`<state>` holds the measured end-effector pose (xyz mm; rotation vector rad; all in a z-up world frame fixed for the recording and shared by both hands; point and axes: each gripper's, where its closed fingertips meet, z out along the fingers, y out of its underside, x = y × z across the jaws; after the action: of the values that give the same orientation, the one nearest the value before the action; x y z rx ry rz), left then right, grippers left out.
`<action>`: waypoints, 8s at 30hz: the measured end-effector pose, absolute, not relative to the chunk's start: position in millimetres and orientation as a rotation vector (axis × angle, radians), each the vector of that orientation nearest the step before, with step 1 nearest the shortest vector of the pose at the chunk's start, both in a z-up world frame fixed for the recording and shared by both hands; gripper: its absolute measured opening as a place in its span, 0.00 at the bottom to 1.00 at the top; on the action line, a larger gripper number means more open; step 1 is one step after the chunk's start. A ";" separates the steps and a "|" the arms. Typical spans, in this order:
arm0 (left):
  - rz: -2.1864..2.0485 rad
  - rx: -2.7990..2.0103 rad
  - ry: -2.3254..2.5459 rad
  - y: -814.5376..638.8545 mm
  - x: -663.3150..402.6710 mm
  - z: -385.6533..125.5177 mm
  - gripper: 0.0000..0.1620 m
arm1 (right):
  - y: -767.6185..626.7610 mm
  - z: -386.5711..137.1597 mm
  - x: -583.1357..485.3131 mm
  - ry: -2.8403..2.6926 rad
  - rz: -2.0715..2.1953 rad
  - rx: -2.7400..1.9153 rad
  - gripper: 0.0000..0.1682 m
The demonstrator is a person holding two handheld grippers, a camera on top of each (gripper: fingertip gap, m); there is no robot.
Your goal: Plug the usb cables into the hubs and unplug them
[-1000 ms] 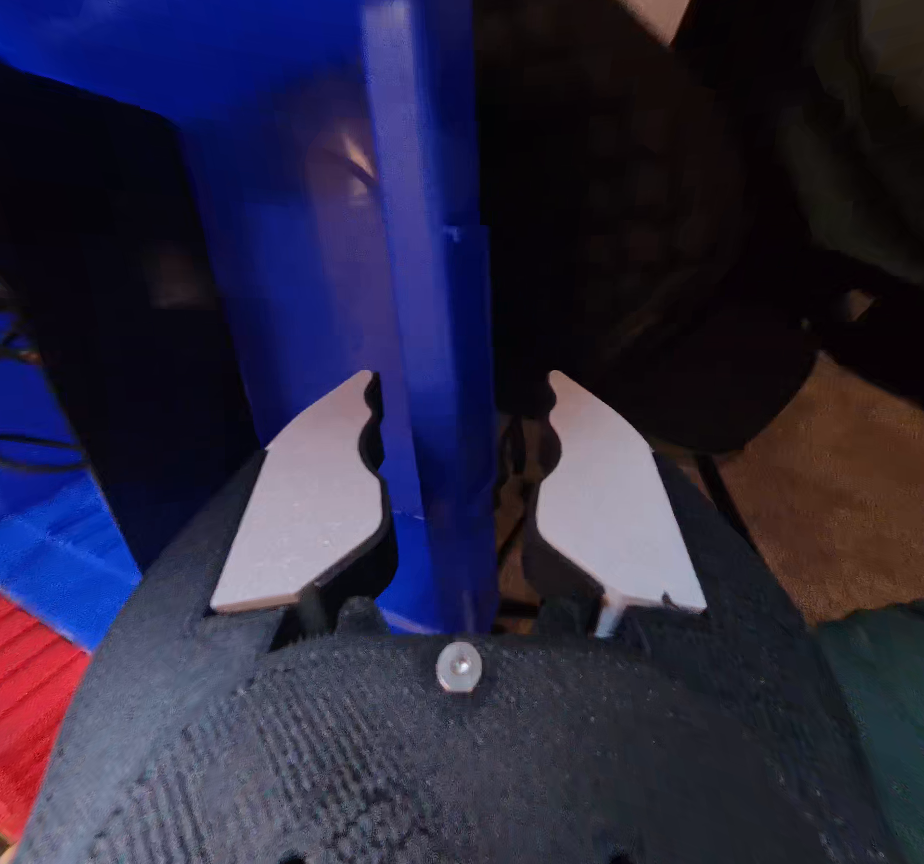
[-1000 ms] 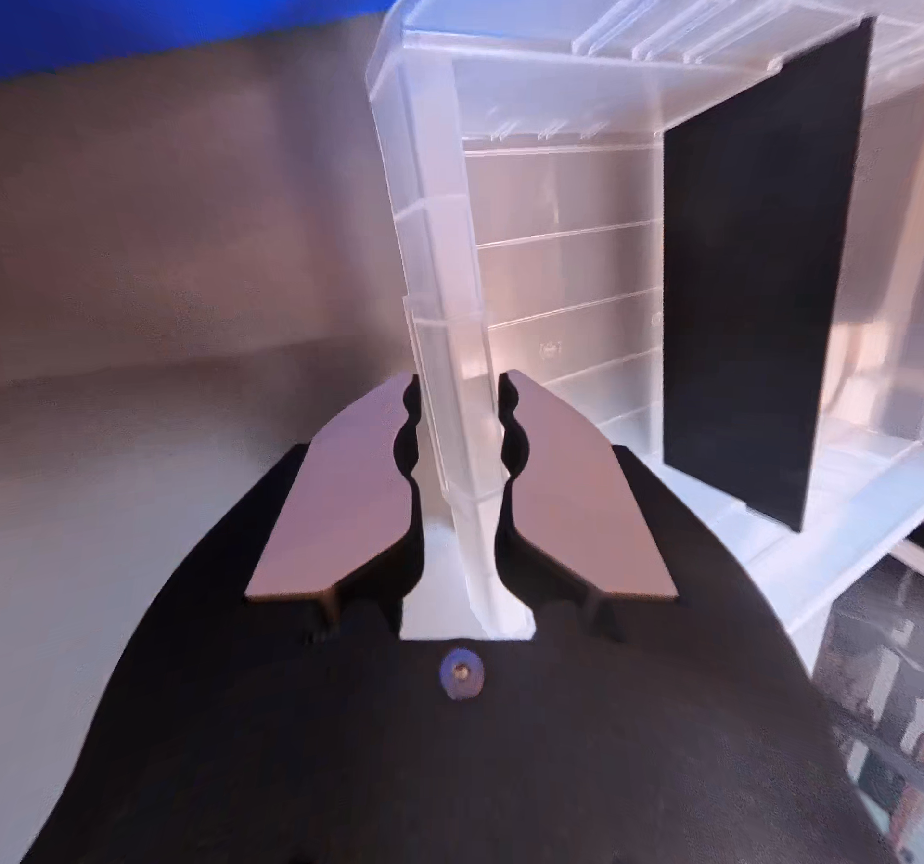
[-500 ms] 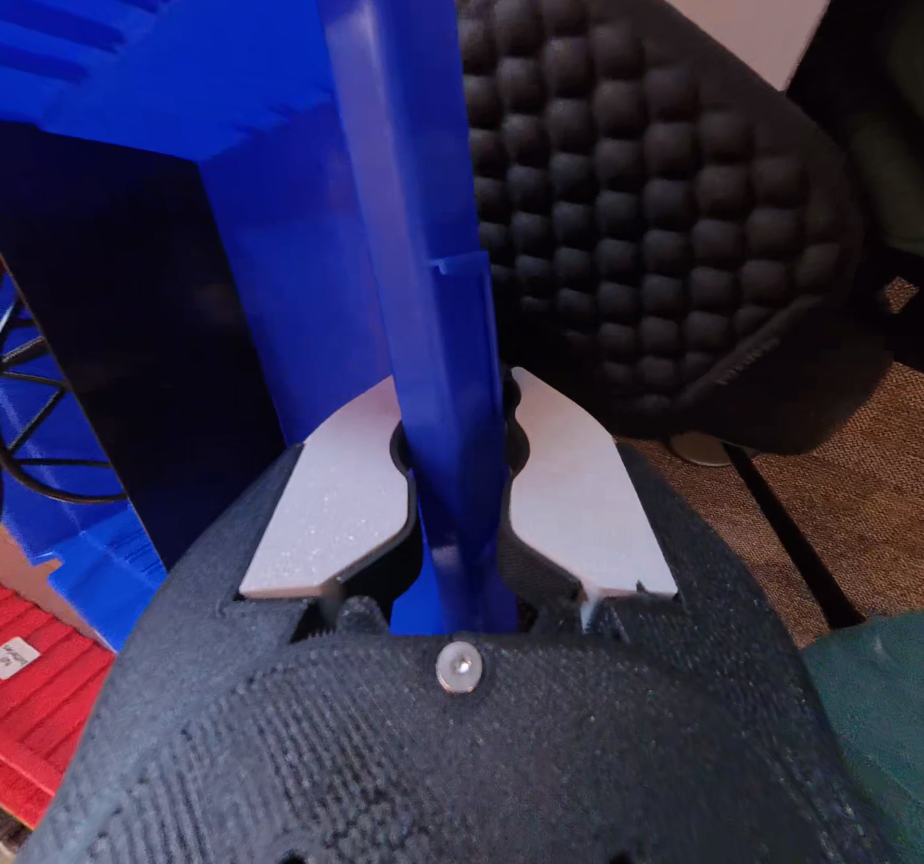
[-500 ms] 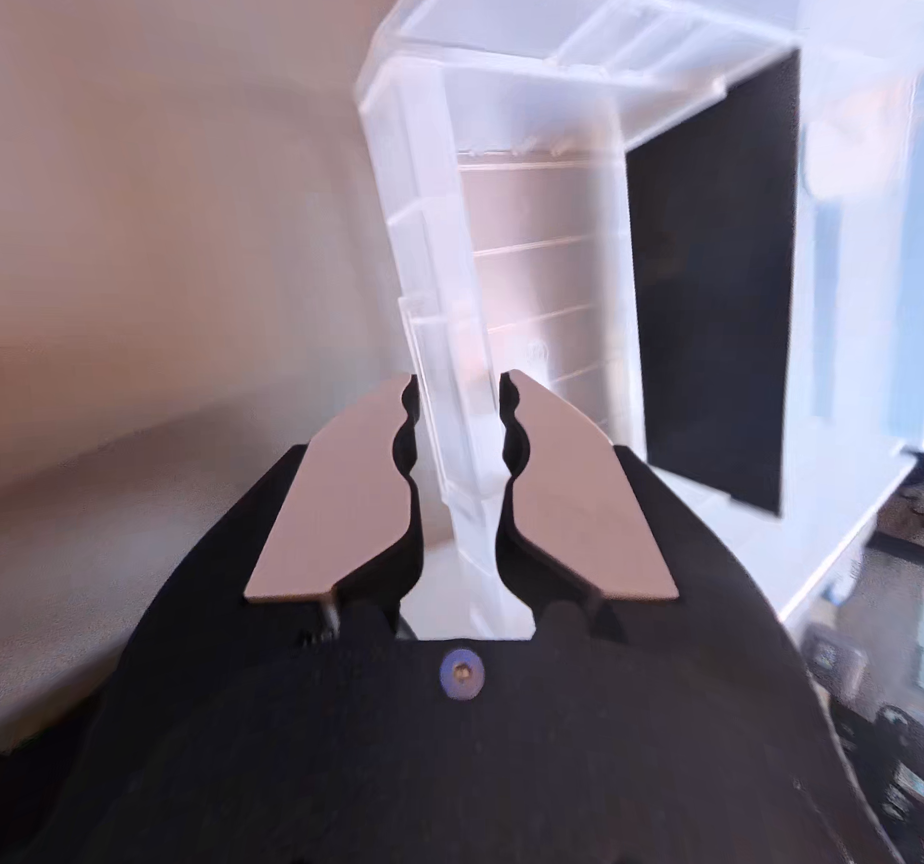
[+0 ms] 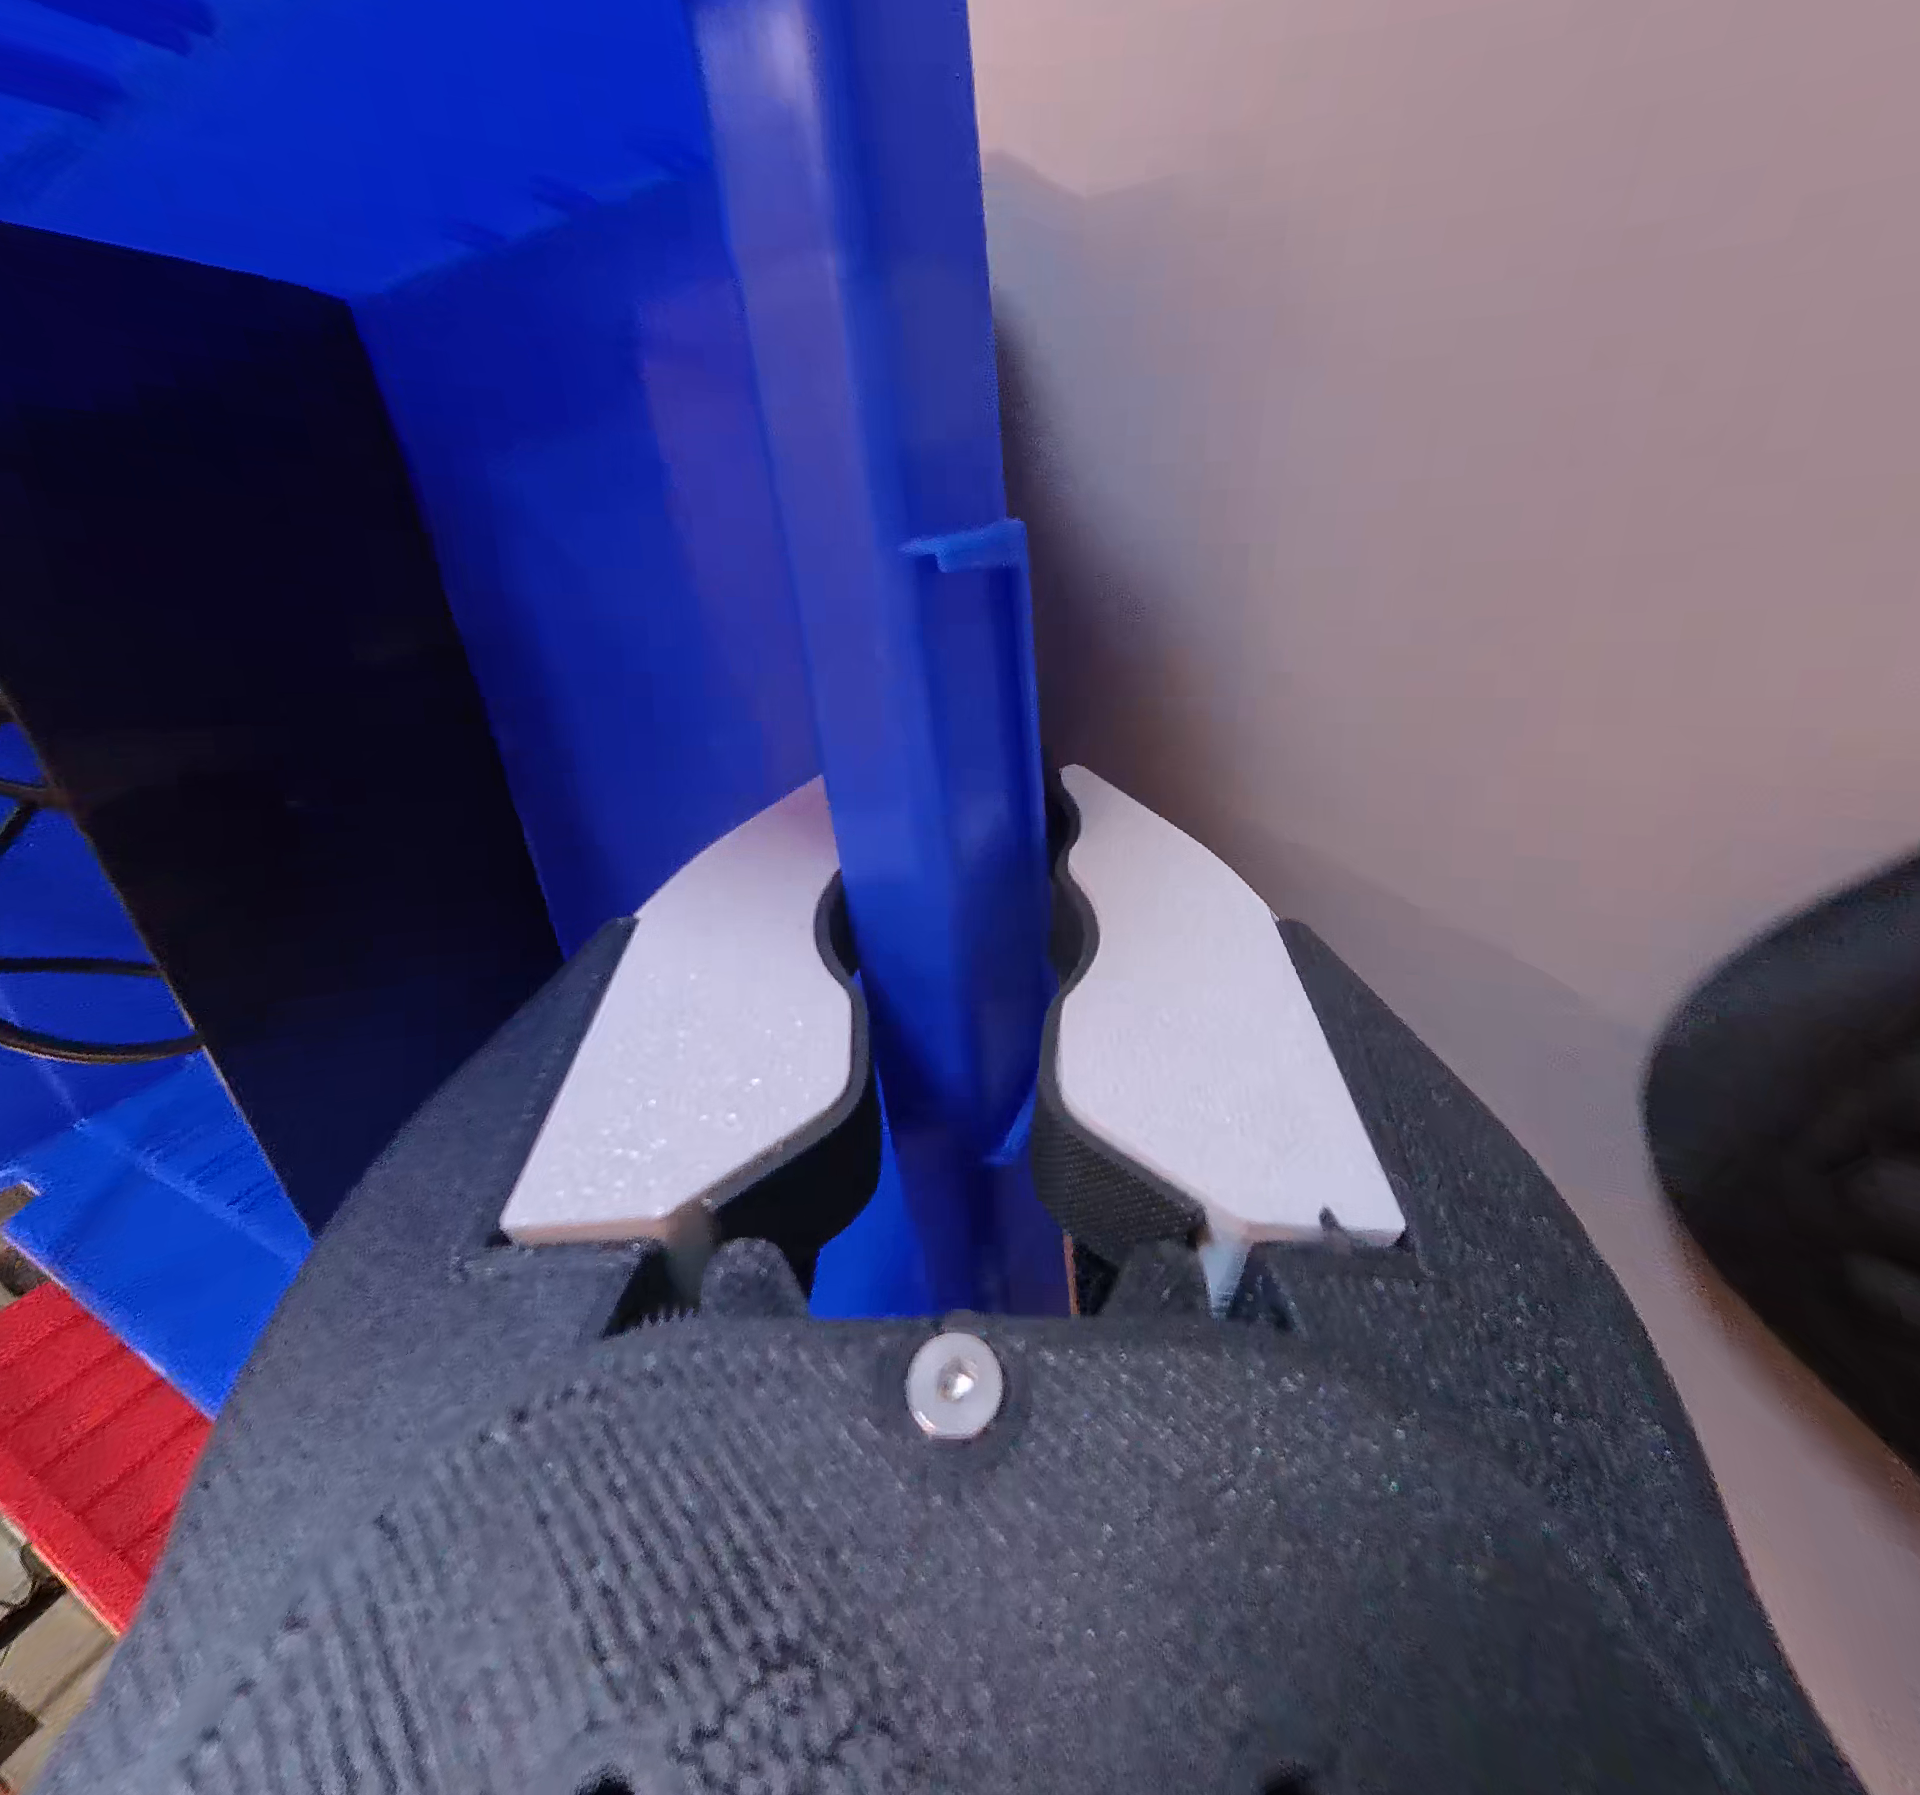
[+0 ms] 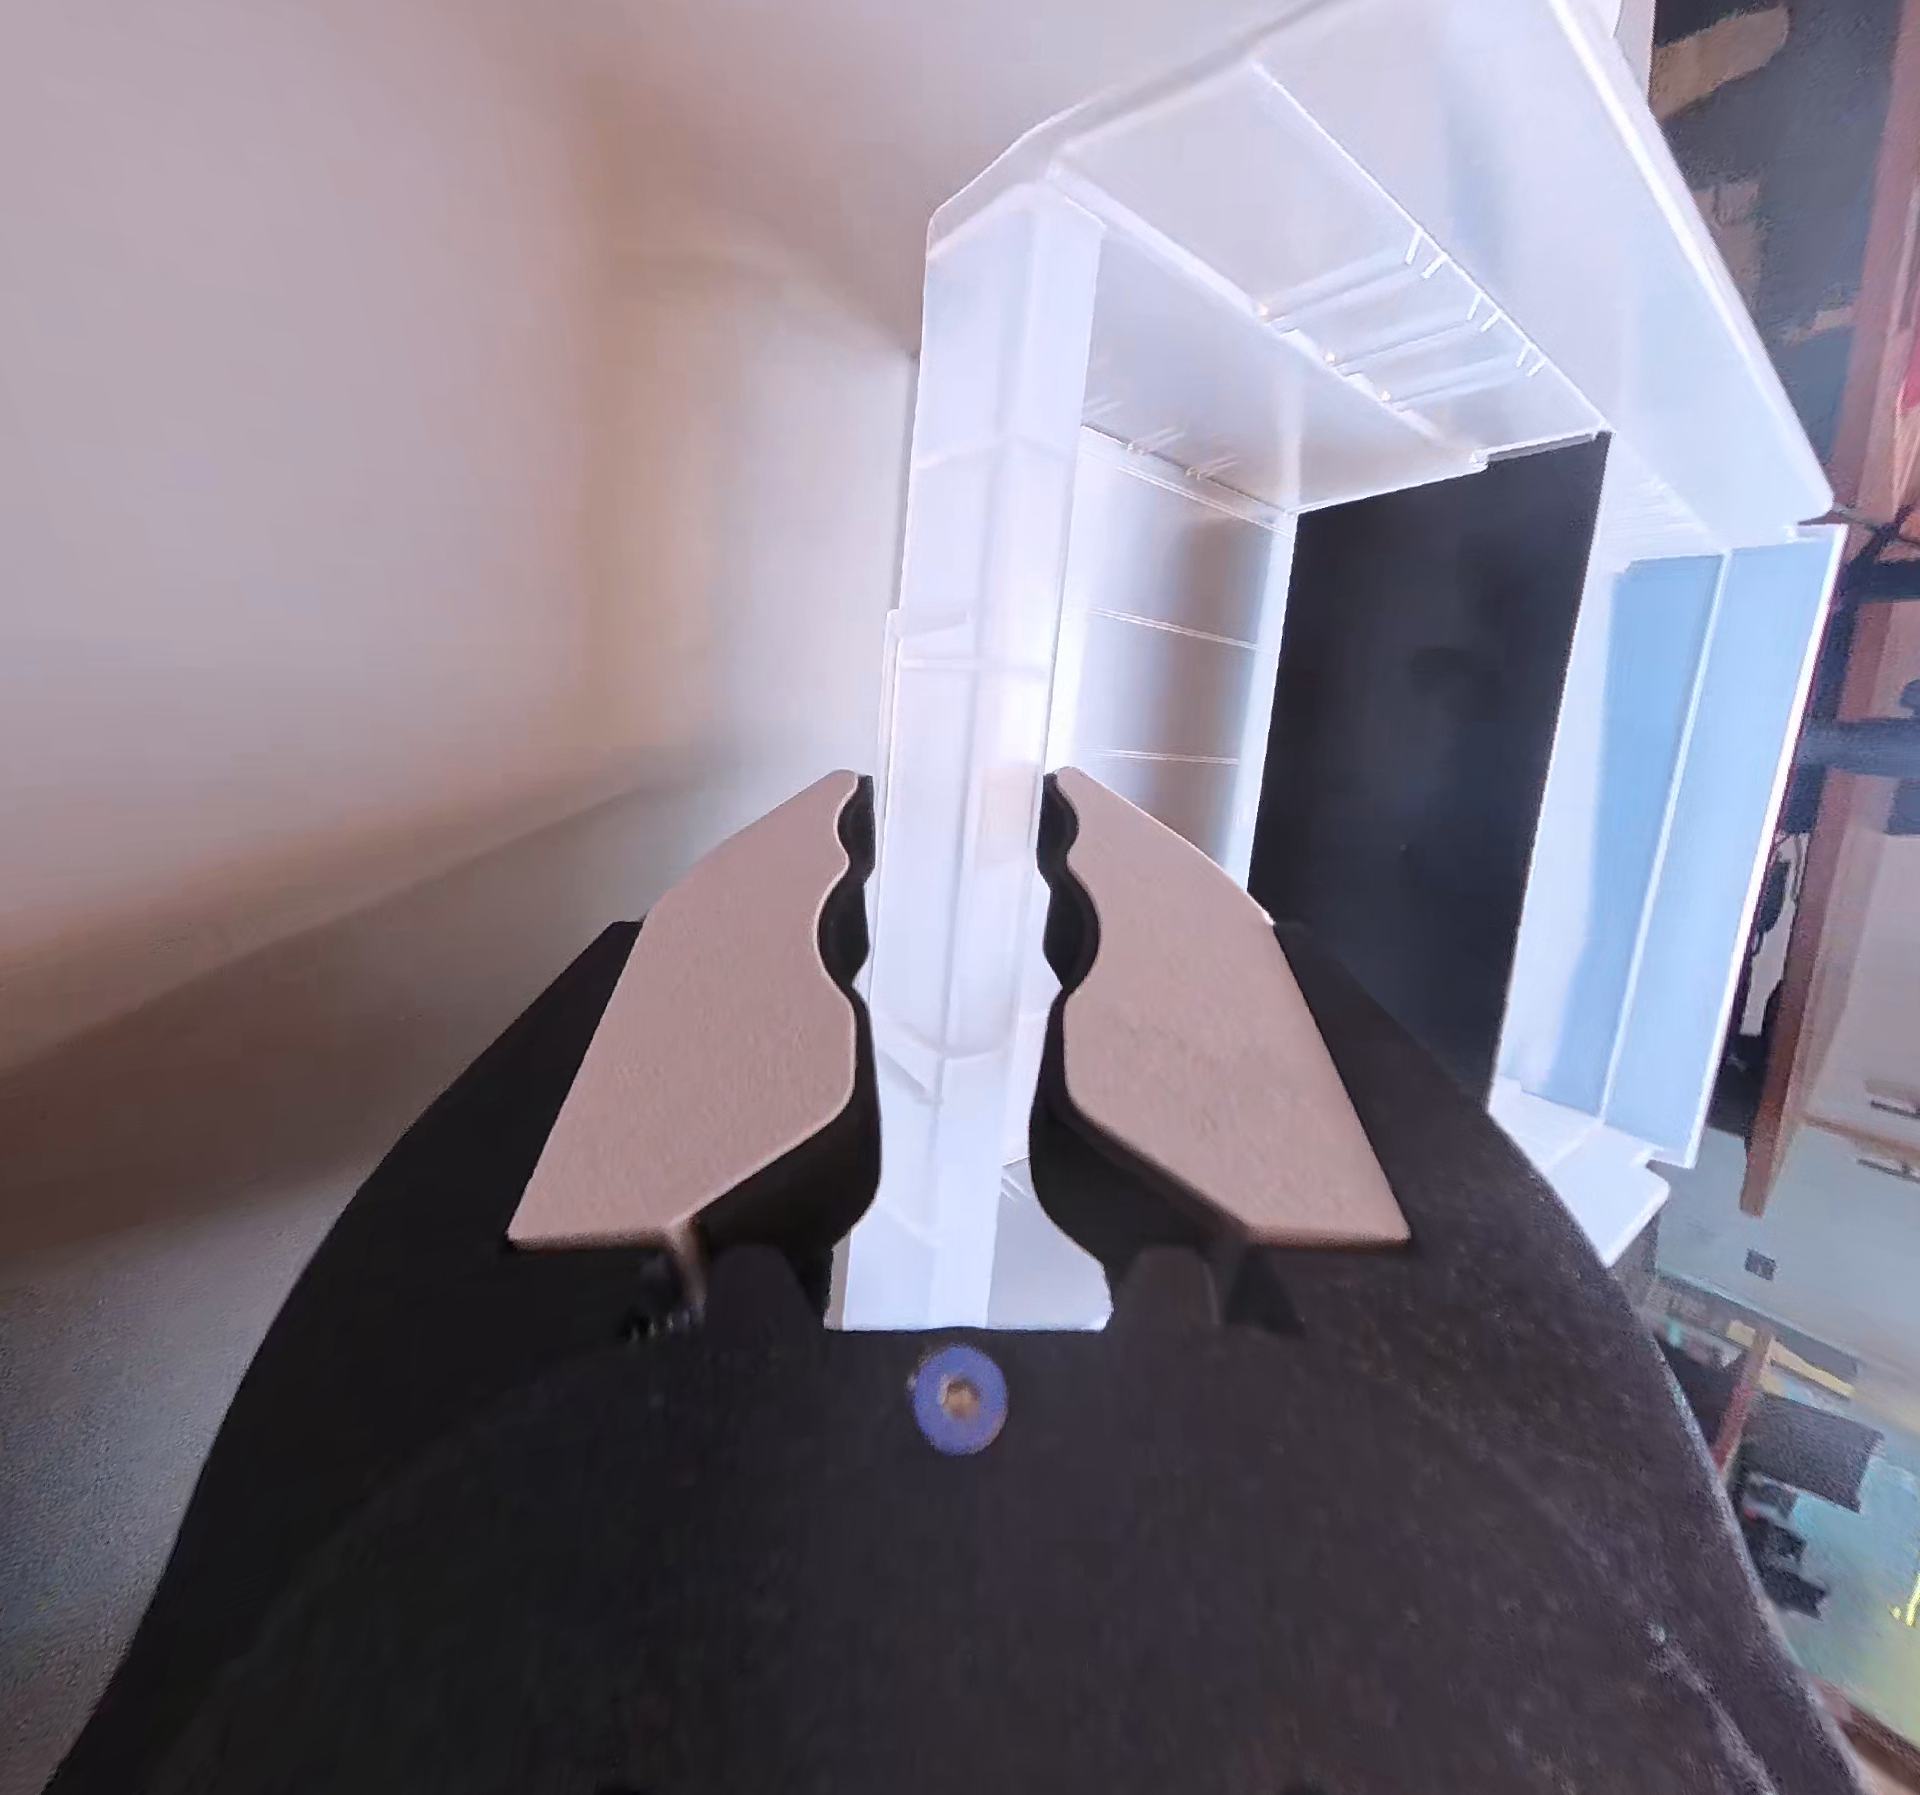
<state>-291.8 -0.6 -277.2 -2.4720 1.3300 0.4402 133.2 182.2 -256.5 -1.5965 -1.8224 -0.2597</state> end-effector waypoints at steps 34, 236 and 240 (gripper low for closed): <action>0.089 -2.212 0.692 36.2 -285.5 -211.0 0.25 | 166.0 -148.9 60.0 -0.804 0.615 -1.477 0.27; -0.530 -1.588 1.444 22.0 -35.6 -164.0 0.15 | 26.2 -153.7 4.7 -1.613 1.042 -1.013 0.07; -0.422 -1.565 1.500 23.5 -15.6 -183.9 0.09 | 17.3 -155.6 -7.5 -1.633 1.011 -0.992 0.07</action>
<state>-15.6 23.5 -183.9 -1.5652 1.5005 -0.4223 -7.5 17.3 -155.6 -0.9916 -1.6332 1.0107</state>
